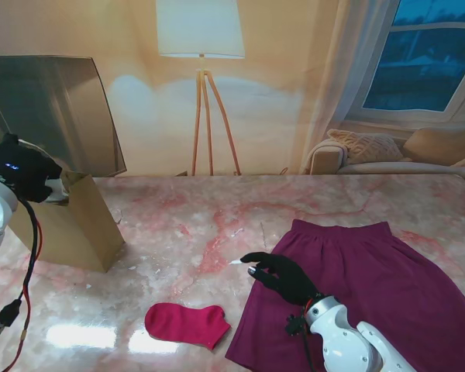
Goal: Fold the socks and the shorts into the kraft paper bag
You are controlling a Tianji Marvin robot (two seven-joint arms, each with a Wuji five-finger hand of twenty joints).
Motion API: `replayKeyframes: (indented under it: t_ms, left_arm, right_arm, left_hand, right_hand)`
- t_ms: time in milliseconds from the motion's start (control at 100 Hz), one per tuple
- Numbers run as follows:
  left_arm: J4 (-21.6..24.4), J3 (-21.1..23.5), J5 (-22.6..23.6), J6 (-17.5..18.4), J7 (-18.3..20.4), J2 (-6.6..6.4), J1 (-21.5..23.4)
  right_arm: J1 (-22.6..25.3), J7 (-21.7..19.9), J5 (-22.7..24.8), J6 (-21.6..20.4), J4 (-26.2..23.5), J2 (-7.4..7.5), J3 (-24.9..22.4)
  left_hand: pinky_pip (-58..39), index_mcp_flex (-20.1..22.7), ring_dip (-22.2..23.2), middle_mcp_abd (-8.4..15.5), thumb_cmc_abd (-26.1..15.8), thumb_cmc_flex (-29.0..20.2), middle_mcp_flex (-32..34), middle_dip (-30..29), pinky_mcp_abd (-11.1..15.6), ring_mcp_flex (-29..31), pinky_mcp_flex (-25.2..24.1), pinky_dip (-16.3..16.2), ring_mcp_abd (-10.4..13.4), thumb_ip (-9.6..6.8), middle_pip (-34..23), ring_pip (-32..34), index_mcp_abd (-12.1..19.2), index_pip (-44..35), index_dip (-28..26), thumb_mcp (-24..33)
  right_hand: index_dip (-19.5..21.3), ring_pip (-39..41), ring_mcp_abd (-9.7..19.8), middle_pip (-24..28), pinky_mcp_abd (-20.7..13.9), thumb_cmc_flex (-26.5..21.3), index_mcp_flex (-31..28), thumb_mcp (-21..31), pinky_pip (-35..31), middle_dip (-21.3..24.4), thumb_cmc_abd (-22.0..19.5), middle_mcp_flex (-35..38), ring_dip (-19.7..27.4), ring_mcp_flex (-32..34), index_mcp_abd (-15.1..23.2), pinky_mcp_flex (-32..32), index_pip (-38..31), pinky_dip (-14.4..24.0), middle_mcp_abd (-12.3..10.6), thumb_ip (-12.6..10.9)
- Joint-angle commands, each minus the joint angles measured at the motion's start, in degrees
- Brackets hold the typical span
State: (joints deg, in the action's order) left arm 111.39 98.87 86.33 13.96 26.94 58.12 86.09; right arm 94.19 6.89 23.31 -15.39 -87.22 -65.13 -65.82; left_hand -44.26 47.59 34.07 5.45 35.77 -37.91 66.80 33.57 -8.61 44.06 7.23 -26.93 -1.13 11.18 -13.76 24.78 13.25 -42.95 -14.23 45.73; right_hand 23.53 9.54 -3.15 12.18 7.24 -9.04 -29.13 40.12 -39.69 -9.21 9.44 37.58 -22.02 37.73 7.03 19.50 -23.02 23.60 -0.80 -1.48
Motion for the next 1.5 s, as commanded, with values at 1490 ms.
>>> replayKeyframes:
  t_ms: [1490]
  left_arm:
    - [13.78,-11.55,-25.07,-17.63,-15.14,3.02,16.64]
  right_arm:
    - [0.89,-0.29,0.23,0.44,-0.93,-0.17,-0.34]
  left_hand:
    - [2.19,-11.29,-7.29,-7.64,-11.41,8.11,-22.97,-14.98,0.69,-8.62,3.96,-2.57,-3.19,-4.91,3.02,-9.01,-12.70,23.51,-2.89,-1.87]
  right_hand:
    - [0.37,1.17,-0.72,0.53,0.64,-0.51,1.12,-1.48,-1.57,-0.54,-1.08,0.45,-1.20,1.30,1.58,0.18,-0.30,2.51,-0.11,2.32]
